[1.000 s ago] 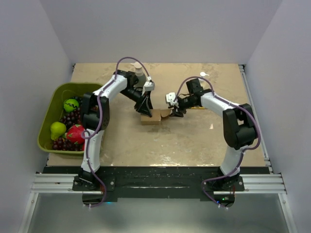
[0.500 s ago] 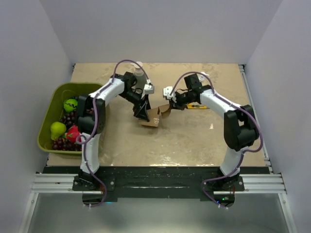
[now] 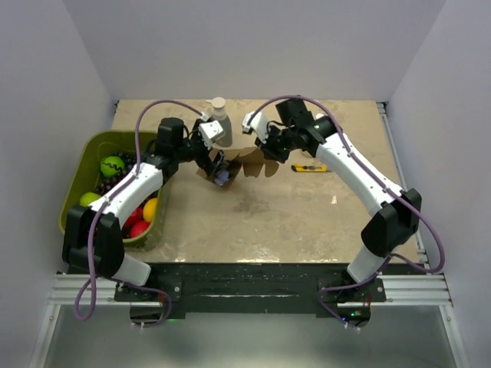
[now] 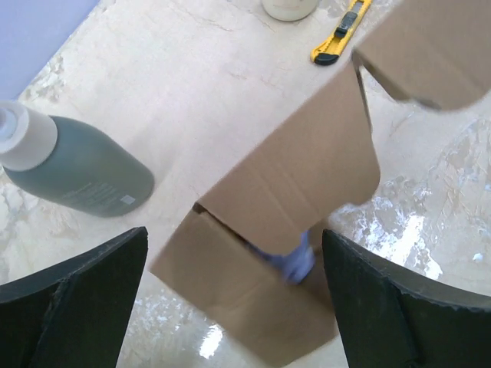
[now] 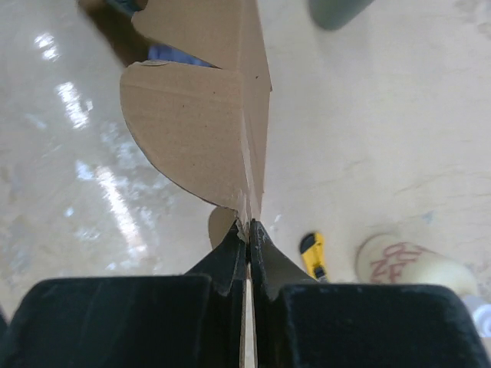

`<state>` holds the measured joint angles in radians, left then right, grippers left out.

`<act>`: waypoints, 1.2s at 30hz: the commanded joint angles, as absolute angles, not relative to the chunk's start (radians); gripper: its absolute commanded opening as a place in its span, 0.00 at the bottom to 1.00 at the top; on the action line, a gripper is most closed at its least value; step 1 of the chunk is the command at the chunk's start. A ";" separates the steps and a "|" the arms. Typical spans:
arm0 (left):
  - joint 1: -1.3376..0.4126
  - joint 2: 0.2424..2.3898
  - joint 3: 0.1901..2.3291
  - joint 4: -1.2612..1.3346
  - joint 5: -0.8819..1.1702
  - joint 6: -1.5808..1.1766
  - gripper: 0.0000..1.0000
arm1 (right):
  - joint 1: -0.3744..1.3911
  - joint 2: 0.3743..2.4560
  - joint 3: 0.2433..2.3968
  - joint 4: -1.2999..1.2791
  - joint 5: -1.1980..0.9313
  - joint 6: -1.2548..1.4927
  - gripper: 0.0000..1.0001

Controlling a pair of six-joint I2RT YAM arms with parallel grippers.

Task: Unpack the express box

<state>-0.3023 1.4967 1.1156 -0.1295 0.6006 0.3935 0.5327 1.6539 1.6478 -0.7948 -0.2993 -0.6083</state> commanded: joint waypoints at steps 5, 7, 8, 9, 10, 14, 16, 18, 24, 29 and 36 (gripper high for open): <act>-0.313 1.356 0.918 0.239 0.736 0.261 1.00 | 0.620 1.703 1.815 -1.083 -0.172 -0.626 0.00; -0.330 1.341 0.905 0.255 0.756 0.265 1.00 | 0.626 1.707 1.822 -1.107 -0.170 -0.637 0.00; -0.340 1.344 0.902 0.252 0.767 0.274 1.00 | 0.632 1.707 1.822 -1.114 -0.173 -0.641 0.00; -0.345 1.345 0.902 0.242 0.799 0.291 1.00 | 0.635 1.706 1.813 -1.117 -0.175 -0.656 0.00; -0.350 1.351 0.900 0.236 0.810 0.328 1.00 | 0.638 1.706 1.809 -1.117 -0.175 -0.664 0.00; -0.383 1.385 0.934 0.247 0.808 0.394 1.00 | 0.641 1.732 1.827 -1.127 -0.178 -0.683 0.00; -0.391 1.435 0.988 0.229 0.839 0.426 1.00 | 0.641 1.750 1.854 -1.132 -0.179 -0.689 0.00; -0.394 1.477 1.032 0.200 0.892 0.455 1.00 | 0.641 1.762 1.890 -1.135 -0.186 -0.684 0.00; -0.402 1.618 1.147 0.169 0.943 0.448 0.85 | 0.641 1.805 1.950 -1.155 -0.196 -0.683 0.00; -0.403 1.638 1.160 0.212 0.919 0.382 0.57 | 0.643 1.836 1.980 -1.166 -0.181 -0.681 0.00; -0.402 1.675 1.189 0.086 0.968 0.364 0.32 | 0.640 1.867 2.009 -1.114 -0.115 -0.678 0.00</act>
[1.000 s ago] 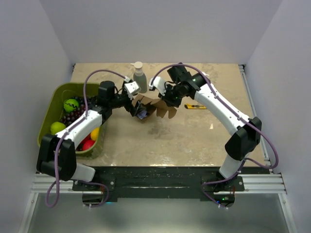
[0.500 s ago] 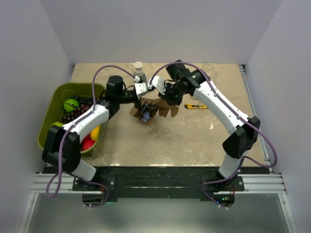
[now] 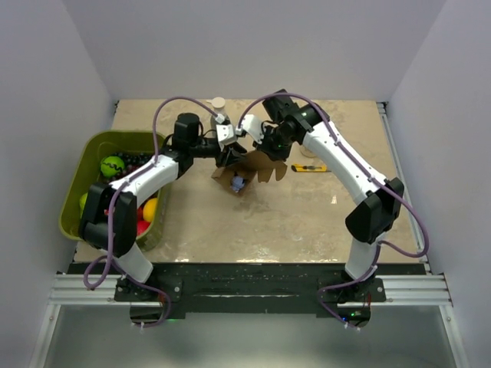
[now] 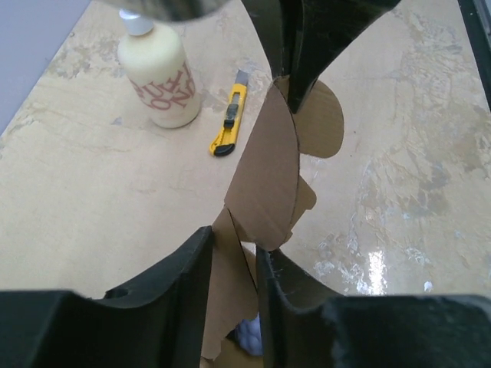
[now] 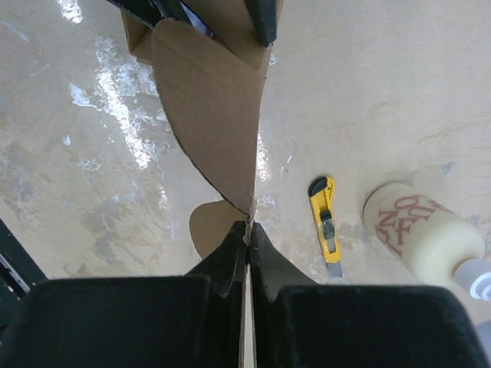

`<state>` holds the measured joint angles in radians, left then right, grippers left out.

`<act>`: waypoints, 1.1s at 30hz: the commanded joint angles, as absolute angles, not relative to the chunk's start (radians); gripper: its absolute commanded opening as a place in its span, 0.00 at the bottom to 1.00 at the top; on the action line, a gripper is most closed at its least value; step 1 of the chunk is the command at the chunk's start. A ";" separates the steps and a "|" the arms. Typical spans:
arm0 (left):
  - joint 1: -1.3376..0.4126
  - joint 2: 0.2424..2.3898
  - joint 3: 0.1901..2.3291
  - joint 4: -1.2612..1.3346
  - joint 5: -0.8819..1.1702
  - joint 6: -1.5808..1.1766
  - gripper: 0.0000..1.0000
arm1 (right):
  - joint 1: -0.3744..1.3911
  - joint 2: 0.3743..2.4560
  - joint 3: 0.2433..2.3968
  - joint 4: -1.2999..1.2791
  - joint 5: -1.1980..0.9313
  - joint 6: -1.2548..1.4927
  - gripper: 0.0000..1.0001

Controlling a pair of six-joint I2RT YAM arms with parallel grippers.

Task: Unpack the express box

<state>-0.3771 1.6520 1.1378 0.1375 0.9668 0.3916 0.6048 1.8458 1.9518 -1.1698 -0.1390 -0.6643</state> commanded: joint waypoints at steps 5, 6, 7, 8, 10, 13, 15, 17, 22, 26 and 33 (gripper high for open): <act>-0.399 1.652 1.137 0.165 0.941 0.247 0.11 | 0.635 1.920 2.077 -1.089 -0.086 -0.692 0.00; -0.399 1.643 1.109 0.202 0.928 0.235 0.07 | 0.632 1.934 2.092 -1.086 -0.089 -0.692 0.00; -0.399 1.641 1.098 0.213 0.914 0.223 0.03 | 0.630 1.968 2.112 -1.083 -0.092 -0.693 0.00; -0.399 1.638 1.088 0.225 0.870 0.201 0.00 | 0.629 1.986 2.152 -1.078 -0.097 -0.693 0.00; -0.385 1.637 1.052 0.276 0.850 0.164 0.00 | 0.624 2.037 2.190 -1.059 -0.094 -0.689 0.00; -0.350 1.641 1.013 0.356 0.818 0.031 0.00 | 0.624 2.075 2.247 -0.980 -0.029 -0.658 0.32; -0.318 1.647 0.970 0.441 0.796 -0.142 0.00 | 0.624 2.089 2.290 -0.931 0.020 -0.634 0.50; -0.273 1.651 0.934 0.507 0.792 -0.303 0.00 | 0.624 2.080 2.353 -0.910 0.055 -0.594 0.62; -0.264 1.615 0.821 0.653 0.736 -0.432 0.00 | 0.630 1.926 2.355 -0.899 -0.061 -0.569 0.62; -0.273 1.589 0.773 0.756 0.735 -0.522 0.00 | 0.640 1.780 2.074 -0.870 -0.176 -0.516 0.51; -0.273 1.557 0.765 0.781 0.749 -0.535 0.00 | 0.644 1.813 1.917 -0.851 -0.124 -0.518 0.25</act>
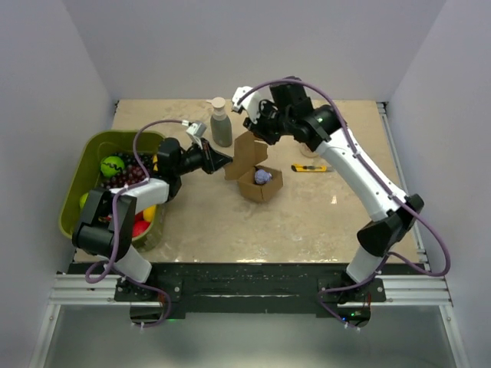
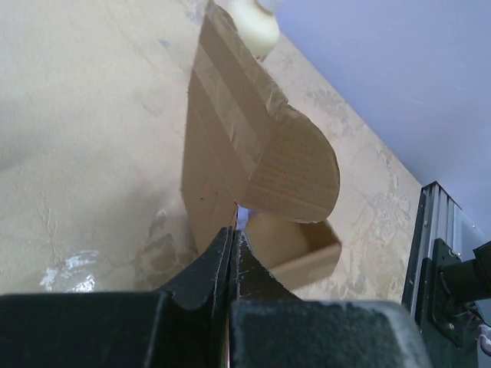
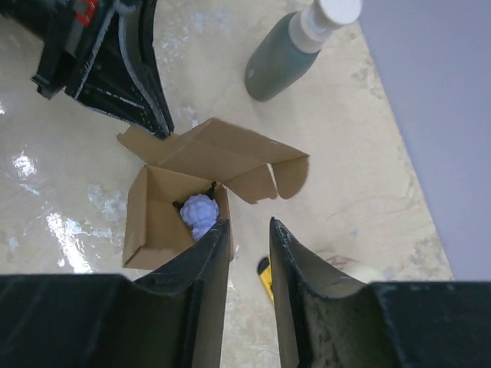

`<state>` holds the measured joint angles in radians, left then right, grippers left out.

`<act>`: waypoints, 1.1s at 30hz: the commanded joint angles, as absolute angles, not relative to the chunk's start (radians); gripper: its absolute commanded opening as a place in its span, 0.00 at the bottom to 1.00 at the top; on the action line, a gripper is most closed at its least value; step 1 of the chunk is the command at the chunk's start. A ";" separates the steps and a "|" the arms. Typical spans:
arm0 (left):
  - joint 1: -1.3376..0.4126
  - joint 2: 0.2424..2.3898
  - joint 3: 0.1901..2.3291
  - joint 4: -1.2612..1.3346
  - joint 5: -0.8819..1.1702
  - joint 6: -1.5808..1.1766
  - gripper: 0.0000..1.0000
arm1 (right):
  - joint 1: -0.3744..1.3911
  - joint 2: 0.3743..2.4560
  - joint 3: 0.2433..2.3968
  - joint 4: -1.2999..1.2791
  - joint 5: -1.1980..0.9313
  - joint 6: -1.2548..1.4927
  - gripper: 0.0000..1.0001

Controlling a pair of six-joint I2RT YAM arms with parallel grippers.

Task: Unpack the express box

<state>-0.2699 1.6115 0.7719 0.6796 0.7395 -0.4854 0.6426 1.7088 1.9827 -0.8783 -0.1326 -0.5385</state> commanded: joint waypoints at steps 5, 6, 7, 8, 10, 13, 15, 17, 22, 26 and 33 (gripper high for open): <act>-0.270 1.539 0.758 0.784 0.755 -0.541 0.00 | 0.644 1.896 1.921 -0.864 -0.123 -0.531 0.18; -0.267 1.536 0.756 0.782 0.752 -0.548 0.00 | 0.644 1.902 1.919 -0.871 -0.138 -0.528 0.15; -0.265 1.534 0.753 0.781 0.743 -0.566 0.00 | 0.643 1.902 1.904 -0.876 -0.147 -0.523 0.13; -0.264 1.534 0.749 0.773 0.736 -0.574 0.00 | 0.646 1.895 1.890 -0.873 -0.158 -0.523 0.13; -0.258 1.532 0.742 0.764 0.721 -0.589 0.00 | 0.646 1.878 1.843 -0.874 -0.193 -0.525 0.12; -0.249 1.537 0.727 0.772 0.713 -0.606 0.00 | 0.646 1.830 1.749 -0.855 -0.233 -0.540 0.13; -0.244 1.540 0.721 0.772 0.710 -0.607 0.00 | 0.644 1.816 1.711 -0.853 -0.236 -0.541 0.17; -0.242 1.542 0.719 0.773 0.712 -0.604 0.00 | 0.644 1.812 1.660 -0.839 -0.230 -0.528 0.32; -0.241 1.543 0.715 0.770 0.716 -0.606 0.00 | 0.643 1.833 1.615 -0.815 -0.207 -0.482 0.36; -0.241 1.545 0.710 0.772 0.712 -0.614 0.00 | 0.644 1.876 1.614 -0.807 -0.200 -0.477 0.36; -0.236 1.555 0.696 0.776 0.715 -0.624 0.00 | 0.643 1.953 1.631 -0.784 -0.179 -0.463 0.42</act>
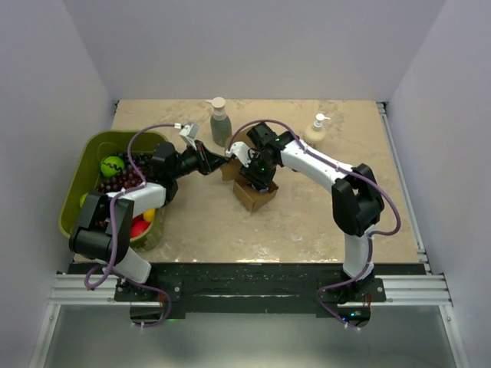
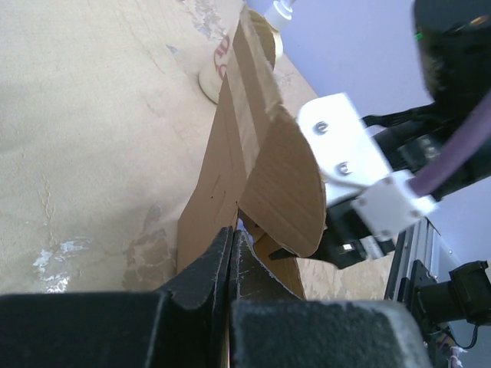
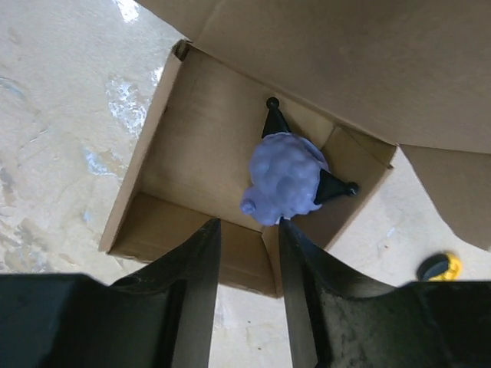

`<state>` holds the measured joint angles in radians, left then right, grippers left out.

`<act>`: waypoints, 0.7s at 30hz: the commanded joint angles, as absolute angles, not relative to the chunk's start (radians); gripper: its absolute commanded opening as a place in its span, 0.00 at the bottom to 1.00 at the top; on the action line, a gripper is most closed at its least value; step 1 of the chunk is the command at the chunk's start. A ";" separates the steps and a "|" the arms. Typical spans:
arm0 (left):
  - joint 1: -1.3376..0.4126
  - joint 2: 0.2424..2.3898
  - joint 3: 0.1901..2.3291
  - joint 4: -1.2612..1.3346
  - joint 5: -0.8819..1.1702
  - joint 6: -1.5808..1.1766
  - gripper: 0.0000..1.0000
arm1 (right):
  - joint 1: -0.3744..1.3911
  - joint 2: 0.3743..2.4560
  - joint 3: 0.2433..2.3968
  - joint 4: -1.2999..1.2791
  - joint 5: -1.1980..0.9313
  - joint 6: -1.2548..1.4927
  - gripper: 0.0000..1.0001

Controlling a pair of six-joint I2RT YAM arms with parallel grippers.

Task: Unpack the express box

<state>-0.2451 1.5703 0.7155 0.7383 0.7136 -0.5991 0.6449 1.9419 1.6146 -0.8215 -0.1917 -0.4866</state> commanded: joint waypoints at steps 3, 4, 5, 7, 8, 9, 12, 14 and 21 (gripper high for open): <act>-0.235 1.565 0.692 0.778 0.718 -0.630 0.00 | 0.644 1.971 1.623 -0.762 -0.173 -0.472 0.50; -0.235 1.572 0.692 0.785 0.722 -0.637 0.00 | 0.644 1.976 1.617 -0.746 -0.161 -0.474 0.56; -0.235 1.577 0.690 0.790 0.723 -0.640 0.00 | 0.643 1.977 1.609 -0.736 -0.155 -0.477 0.57; -0.235 1.589 0.692 0.796 0.726 -0.647 0.00 | 0.646 1.979 1.583 -0.709 -0.141 -0.485 0.61; -0.235 1.592 0.692 0.796 0.726 -0.649 0.00 | 0.644 1.980 1.562 -0.697 -0.134 -0.485 0.62; -0.233 1.601 0.692 0.793 0.724 -0.650 0.00 | 0.644 1.982 1.549 -0.677 -0.129 -0.486 0.65; -0.230 1.615 0.687 0.790 0.727 -0.650 0.00 | 0.644 1.993 1.494 -0.632 -0.100 -0.488 0.72; -0.227 1.620 0.687 0.787 0.729 -0.649 0.00 | 0.644 1.994 1.448 -0.606 -0.080 -0.498 0.72; -0.225 1.631 0.696 0.766 0.727 -0.637 0.00 | 0.646 1.964 1.390 -0.499 -0.018 -0.488 0.49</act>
